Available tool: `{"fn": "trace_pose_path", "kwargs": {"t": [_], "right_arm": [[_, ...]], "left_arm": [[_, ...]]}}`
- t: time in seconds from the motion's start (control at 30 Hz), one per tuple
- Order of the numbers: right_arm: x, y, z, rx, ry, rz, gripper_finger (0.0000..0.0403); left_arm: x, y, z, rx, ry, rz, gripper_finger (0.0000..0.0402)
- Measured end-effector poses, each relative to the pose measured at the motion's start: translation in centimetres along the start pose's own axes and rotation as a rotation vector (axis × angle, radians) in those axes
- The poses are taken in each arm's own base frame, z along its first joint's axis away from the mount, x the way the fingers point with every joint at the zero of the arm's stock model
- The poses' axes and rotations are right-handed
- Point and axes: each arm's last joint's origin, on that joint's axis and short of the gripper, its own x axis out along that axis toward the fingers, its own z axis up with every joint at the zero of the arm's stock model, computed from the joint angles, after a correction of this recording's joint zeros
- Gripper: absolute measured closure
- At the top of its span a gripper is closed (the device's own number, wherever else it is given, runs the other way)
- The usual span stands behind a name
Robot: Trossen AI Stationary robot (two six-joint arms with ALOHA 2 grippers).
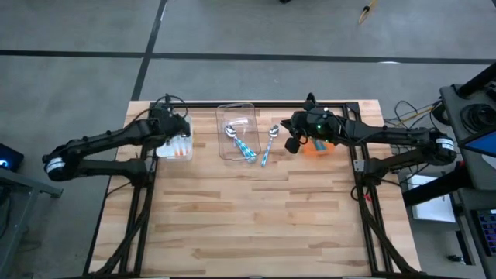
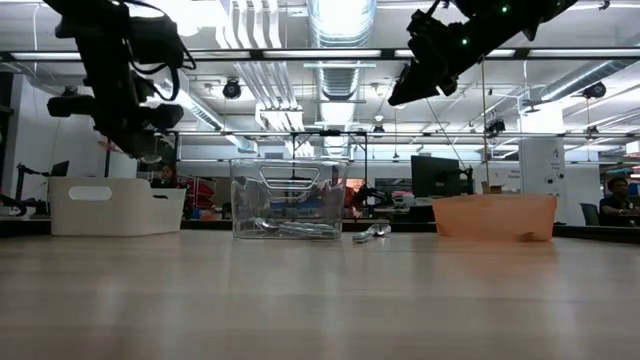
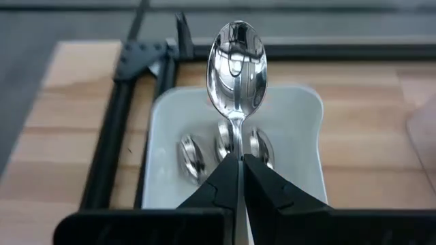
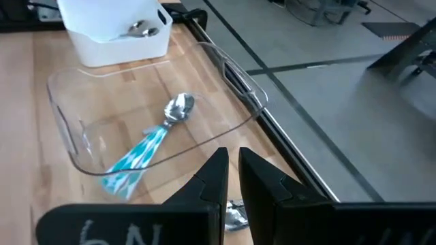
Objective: Sort silverware by color (type)
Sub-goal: Put the orange spoon into the white bin
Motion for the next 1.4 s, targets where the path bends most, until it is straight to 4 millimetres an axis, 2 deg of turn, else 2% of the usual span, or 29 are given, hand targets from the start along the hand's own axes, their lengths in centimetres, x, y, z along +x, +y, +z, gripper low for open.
{"fn": "trace_pose_path", "kwargs": {"t": [0.4,1.0,1.4], "right_arm": [[0.1,0.0,-0.5,-0.026,0.021,-0.002,0.0375],[0.1,0.0,-0.7,-0.037,0.038,0.0,0.0375],[0.1,0.0,-0.7,-0.038,0.039,0.0,0.0375]], "left_arm": [[1.3,0.0,0.0,0.044,0.183,-0.031,0.0401],[4.0,-1.7,-1.1,0.041,0.238,0.109,0.0401],[5.3,-2.5,-1.4,0.039,0.194,0.181,0.0401]]}}
